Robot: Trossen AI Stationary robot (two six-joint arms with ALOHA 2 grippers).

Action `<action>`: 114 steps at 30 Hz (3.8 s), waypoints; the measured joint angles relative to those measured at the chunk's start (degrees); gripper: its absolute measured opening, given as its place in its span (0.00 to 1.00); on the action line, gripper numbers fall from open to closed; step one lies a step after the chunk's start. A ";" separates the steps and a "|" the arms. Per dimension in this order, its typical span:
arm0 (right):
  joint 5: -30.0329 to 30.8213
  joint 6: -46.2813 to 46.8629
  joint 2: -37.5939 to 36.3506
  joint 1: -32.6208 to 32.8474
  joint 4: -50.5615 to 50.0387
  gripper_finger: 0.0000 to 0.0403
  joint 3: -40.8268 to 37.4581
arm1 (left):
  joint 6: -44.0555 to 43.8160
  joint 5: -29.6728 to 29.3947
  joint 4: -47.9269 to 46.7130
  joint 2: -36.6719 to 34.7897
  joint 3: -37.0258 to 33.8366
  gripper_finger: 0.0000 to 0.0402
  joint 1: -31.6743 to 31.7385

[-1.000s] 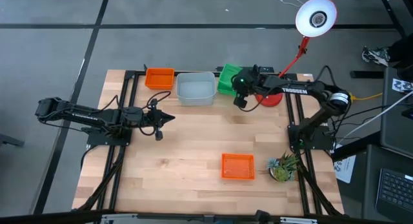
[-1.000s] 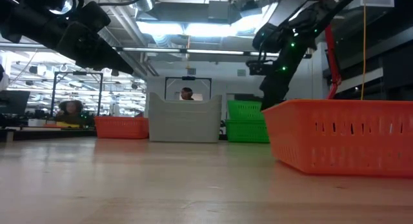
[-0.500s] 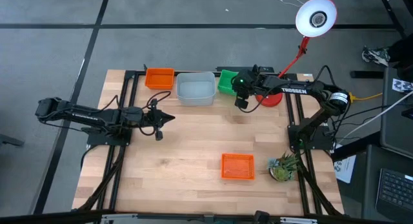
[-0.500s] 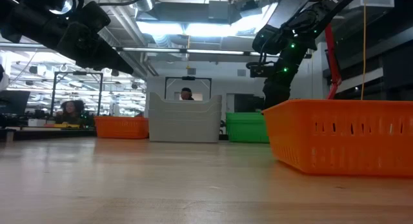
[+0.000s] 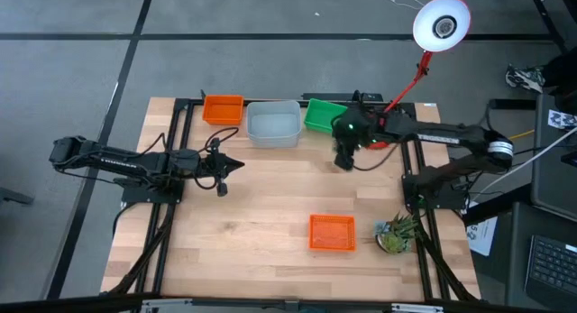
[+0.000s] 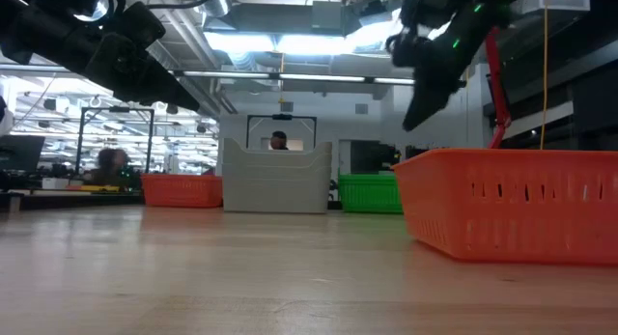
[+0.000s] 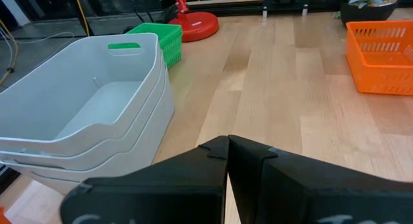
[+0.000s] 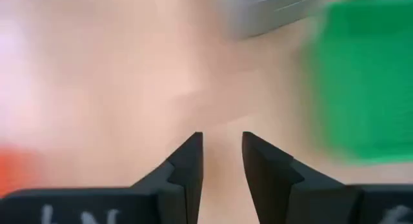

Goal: Stack baskets by color
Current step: Stack the bottom right orange bin on the orange bins

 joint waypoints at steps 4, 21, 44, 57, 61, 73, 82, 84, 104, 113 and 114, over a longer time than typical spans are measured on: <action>-11.51 12.31 -3.37 6.44 -5.98 0.27 0.00 | -0.02 0.00 0.00 0.00 0.00 0.00 0.00; -2.29 29.19 2.20 40.82 -2.93 0.08 -0.02 | -2.35 0.00 0.52 0.00 0.00 0.00 0.01; 4.26 10.41 33.68 31.37 8.79 0.00 15.05 | 0.15 0.01 12.66 -0.02 0.00 0.00 0.02; 11.19 0.20 24.95 29.78 -8.22 0.00 31.67 | -0.26 0.01 12.76 0.00 0.00 0.00 0.00; 20.71 10.02 17.65 35.30 -18.15 0.00 26.19 | -1.04 0.00 11.17 0.02 0.00 0.02 -0.01; 40.54 45.95 -15.71 48.04 -22.49 0.00 -1.92 | -1.60 0.02 1.35 7.96 9.25 0.21 0.18; 40.25 44.46 -26.73 47.77 -12.26 0.00 -13.13 | -0.81 5.41 -43.79 25.13 32.93 0.22 3.20; 40.20 44.28 -27.25 47.77 -12.22 0.00 -13.74 | 1.58 4.15 -46.08 28.88 35.53 0.24 2.72; 38.07 43.96 -27.40 47.77 -13.24 0.00 -13.75 | 5.55 5.22 -43.51 50.33 38.62 0.34 -2.30; 38.07 43.94 -27.36 47.78 -13.57 0.00 -13.75 | -0.27 3.94 -46.71 56.04 38.59 0.03 -3.24; 38.07 43.90 -27.36 47.78 -13.70 0.00 -13.75 | -2.35 3.97 -48.47 55.43 38.68 0.02 -3.52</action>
